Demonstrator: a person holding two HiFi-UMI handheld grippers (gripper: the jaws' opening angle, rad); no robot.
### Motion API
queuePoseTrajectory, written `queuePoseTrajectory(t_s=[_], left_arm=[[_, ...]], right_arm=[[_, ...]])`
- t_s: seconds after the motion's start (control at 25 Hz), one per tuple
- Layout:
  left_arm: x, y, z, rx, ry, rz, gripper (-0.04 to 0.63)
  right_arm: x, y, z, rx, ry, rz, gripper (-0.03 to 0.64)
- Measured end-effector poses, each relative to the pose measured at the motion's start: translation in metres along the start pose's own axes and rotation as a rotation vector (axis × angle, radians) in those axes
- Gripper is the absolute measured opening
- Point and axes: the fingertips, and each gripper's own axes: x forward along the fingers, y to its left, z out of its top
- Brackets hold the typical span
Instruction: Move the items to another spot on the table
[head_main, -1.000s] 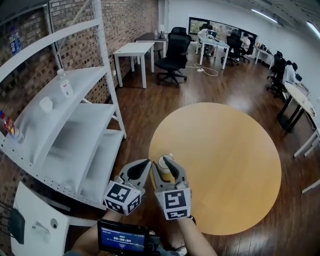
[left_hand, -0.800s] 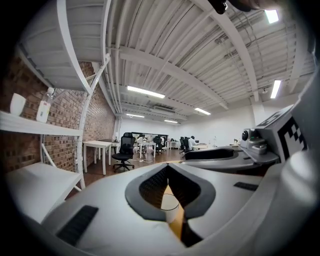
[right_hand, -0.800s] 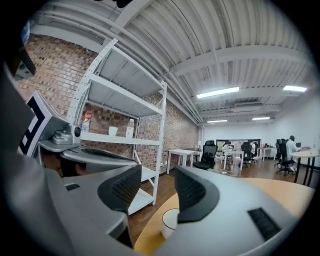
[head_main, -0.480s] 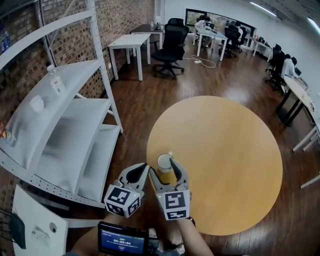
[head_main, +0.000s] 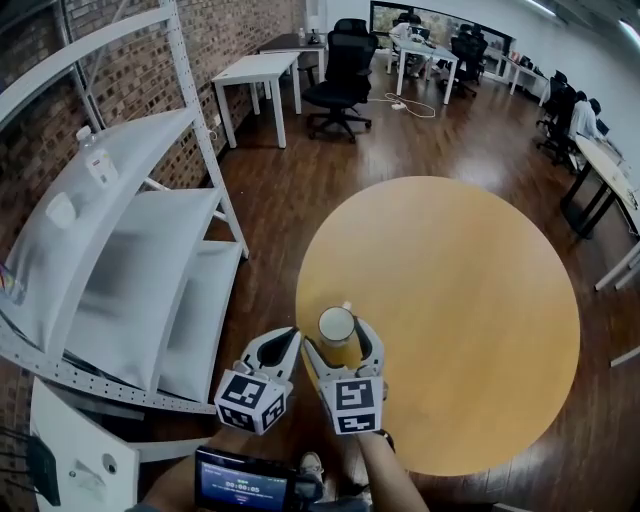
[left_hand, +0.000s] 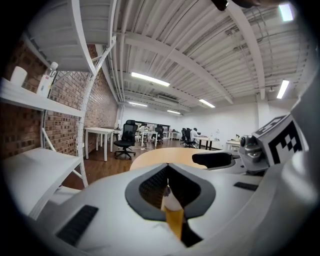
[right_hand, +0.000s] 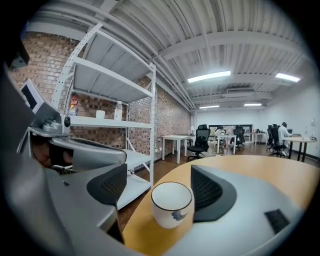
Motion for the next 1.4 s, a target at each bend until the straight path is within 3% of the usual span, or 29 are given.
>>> queuePoseTrajectory(t_s=[0.36, 0.84, 1.0, 1.12, 1.4], left_arm=[[0.022, 0.0, -0.019, 0.012, 0.019, -0.048, 0.002], [0.029, 0.016, -0.049, -0.004, 0.071, -0.024, 0.002], [0.029, 0.026, -0.054, -0.006, 0.074, -0.012, 0.002], [0.028, 0.029, -0.059, -0.006, 0.084, -0.005, 0.002], [0.028, 0.032, -0.058, -0.005, 0.089, -0.005, 0.002]], right_arm=[[0.032, -0.018, -0.047, 0.07, 0.049, -0.035, 0.465], [0.062, -0.024, -0.075, 0.108, 0.069, -0.042, 0.465], [0.071, -0.02, -0.08, 0.069, 0.073, -0.029, 0.449], [0.072, -0.022, -0.081, 0.057, 0.055, -0.038, 0.4], [0.075, -0.022, -0.08, 0.046, 0.045, -0.043, 0.397]])
